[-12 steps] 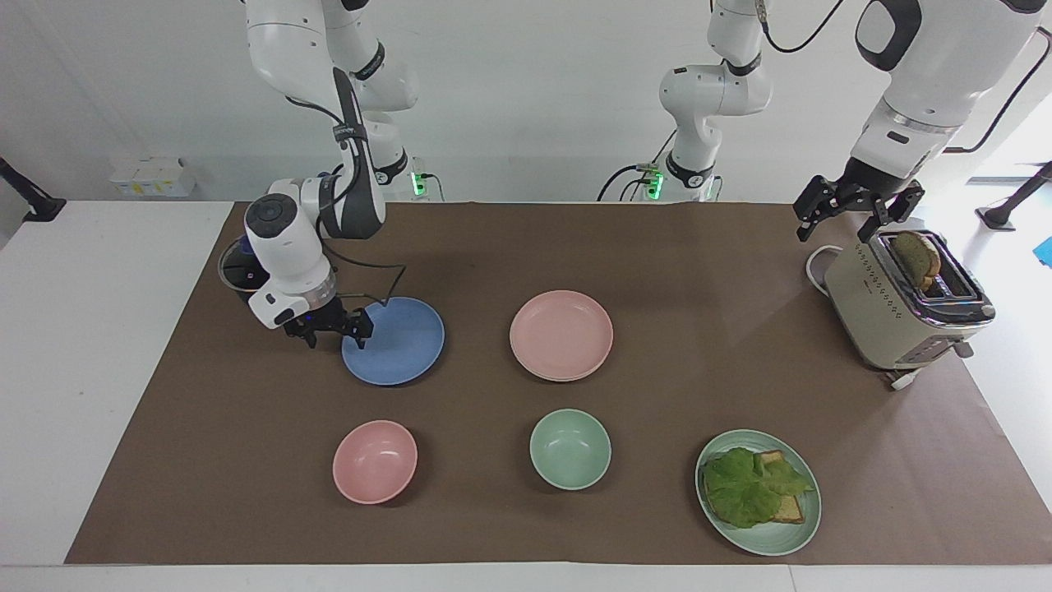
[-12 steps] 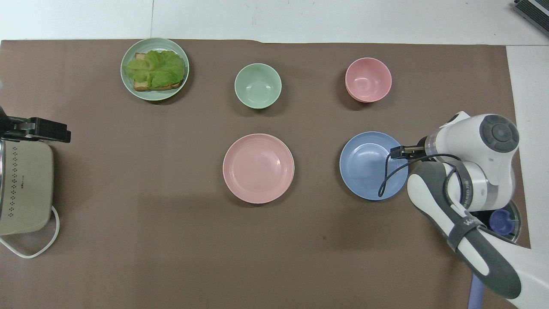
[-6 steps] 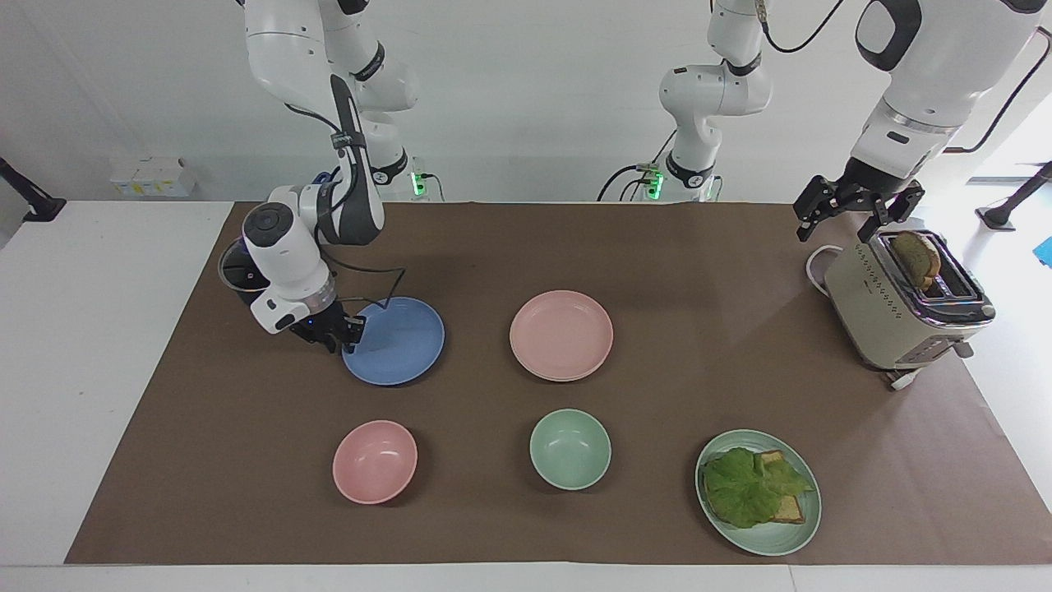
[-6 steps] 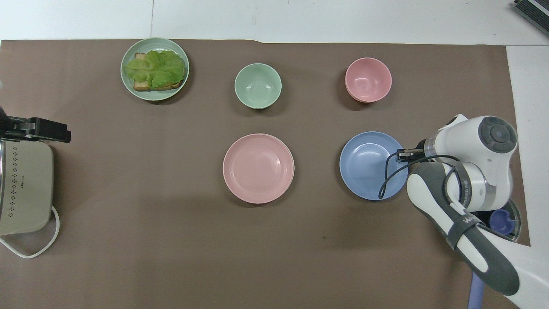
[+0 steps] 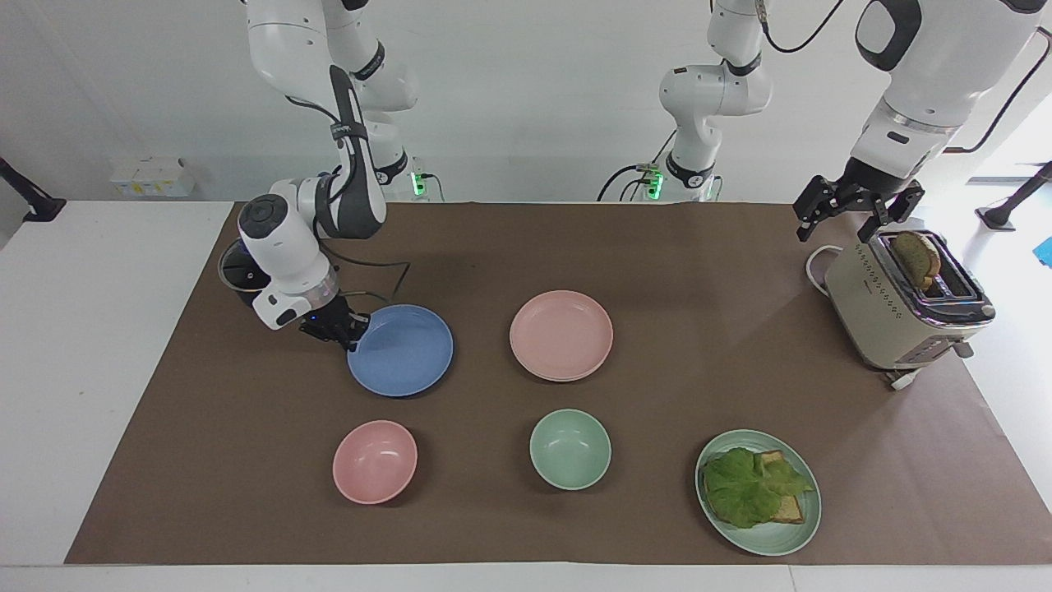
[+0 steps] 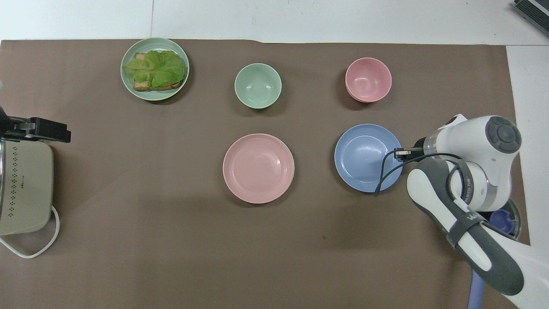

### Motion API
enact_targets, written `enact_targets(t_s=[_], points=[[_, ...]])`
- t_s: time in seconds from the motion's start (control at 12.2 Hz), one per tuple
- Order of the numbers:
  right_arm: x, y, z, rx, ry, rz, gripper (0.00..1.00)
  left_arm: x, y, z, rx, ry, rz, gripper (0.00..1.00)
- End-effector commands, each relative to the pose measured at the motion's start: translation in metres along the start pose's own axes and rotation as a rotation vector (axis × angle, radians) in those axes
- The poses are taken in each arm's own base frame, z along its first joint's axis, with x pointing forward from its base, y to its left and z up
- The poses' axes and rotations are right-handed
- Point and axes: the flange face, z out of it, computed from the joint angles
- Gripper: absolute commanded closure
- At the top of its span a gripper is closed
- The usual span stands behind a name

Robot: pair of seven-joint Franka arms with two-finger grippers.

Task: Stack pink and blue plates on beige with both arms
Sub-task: 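Carry the blue plate with the right gripper onto the pink plate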

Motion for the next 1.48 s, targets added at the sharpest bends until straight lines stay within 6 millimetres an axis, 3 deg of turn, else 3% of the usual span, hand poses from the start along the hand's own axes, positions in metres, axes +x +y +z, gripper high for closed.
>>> enact_targets(t_s=[0.0, 0.33, 0.57, 0.9, 1.07, 1.23, 1.39], points=[[-0.004, -0.024, -0.038, 0.059, 0.012, -0.022, 1.00, -0.002, -0.002, -0.002, 0.013, -0.011, 0.010, 0.00], [-0.008, -0.071, -0.077, 0.091, 0.010, -0.076, 1.00, -0.002, -0.002, -0.002, 0.013, -0.011, 0.010, 0.00], [-0.018, -0.124, -0.086, 0.131, 0.012, -0.066, 1.00, -0.002, -0.002, -0.002, 0.013, -0.011, 0.010, 0.00], [-0.040, -0.195, -0.085, 0.143, 0.004, -0.017, 1.00, -0.002, -0.002, -0.002, 0.013, -0.011, 0.010, 0.00], [-0.049, -0.227, -0.075, 0.159, 0.030, -0.020, 1.00, -0.002, -0.002, -0.002, 0.013, -0.011, 0.010, 0.00], [-0.047, -0.243, -0.058, 0.176, 0.046, -0.010, 1.00, -0.002, -0.002, -0.002, 0.013, -0.011, 0.010, 0.00], [-0.043, -0.243, -0.046, 0.182, 0.051, 0.000, 1.00, -0.002, -0.002, -0.002, 0.013, -0.011, 0.010, 0.00]])
